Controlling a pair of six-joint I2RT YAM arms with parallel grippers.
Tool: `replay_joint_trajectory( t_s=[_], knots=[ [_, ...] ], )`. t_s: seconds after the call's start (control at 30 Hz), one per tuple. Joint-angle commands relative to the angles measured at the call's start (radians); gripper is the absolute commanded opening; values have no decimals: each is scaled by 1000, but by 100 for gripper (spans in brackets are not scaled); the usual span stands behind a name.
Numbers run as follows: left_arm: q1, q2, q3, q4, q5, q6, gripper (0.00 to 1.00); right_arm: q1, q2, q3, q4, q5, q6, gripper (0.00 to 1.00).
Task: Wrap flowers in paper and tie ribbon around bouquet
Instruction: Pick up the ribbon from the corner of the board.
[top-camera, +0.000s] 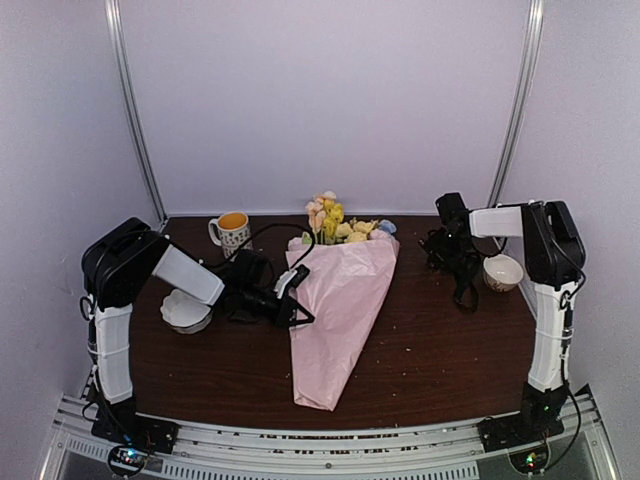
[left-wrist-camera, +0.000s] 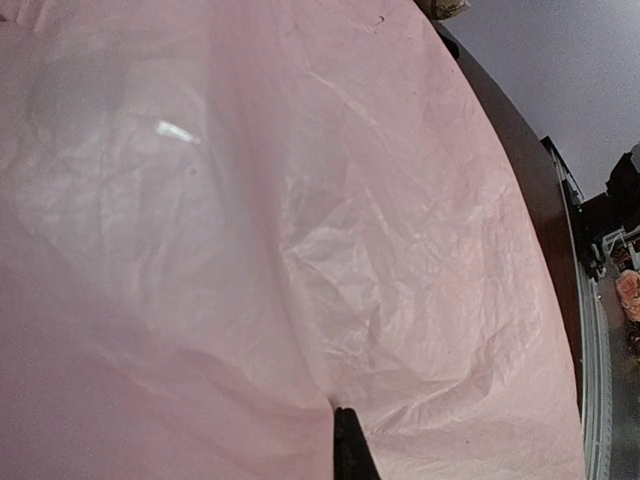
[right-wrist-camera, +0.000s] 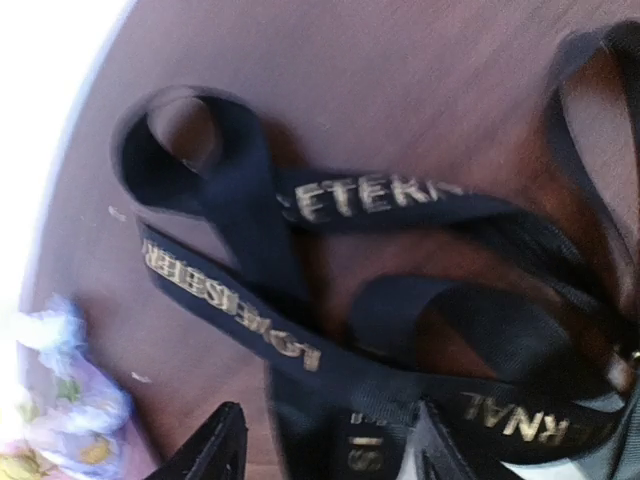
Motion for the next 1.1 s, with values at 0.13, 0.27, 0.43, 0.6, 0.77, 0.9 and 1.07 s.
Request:
replay_joint_trajectory(
  t_s=[0.13, 0.27, 0.43, 0.6, 0.77, 0.9, 1.07],
  knots=[
    [29, 49, -24, -108, -85, -4, 0, 8, -116, -208, 228, -22, 347, 59],
    [33, 44, -23, -107, -84, -3, 0, 16, -89, -198, 241, -54, 358, 56],
    [36, 35, -33, -104, -89, -2, 0, 23, -80, -241, 301, -89, 374, 50],
    [35, 38, -25, -107, -86, -3, 0, 25, -78, -250, 318, -102, 358, 36],
    [38, 37, -25, -112, -87, -1, 0, 33, -70, -291, 402, -128, 399, 21],
    [37, 33, -30, -114, -91, 4, 0, 37, -64, -296, 428, -132, 394, 2],
    [37, 30, -33, -115, -93, 4, 0, 38, -84, -312, 438, -133, 350, 0]
  ],
)
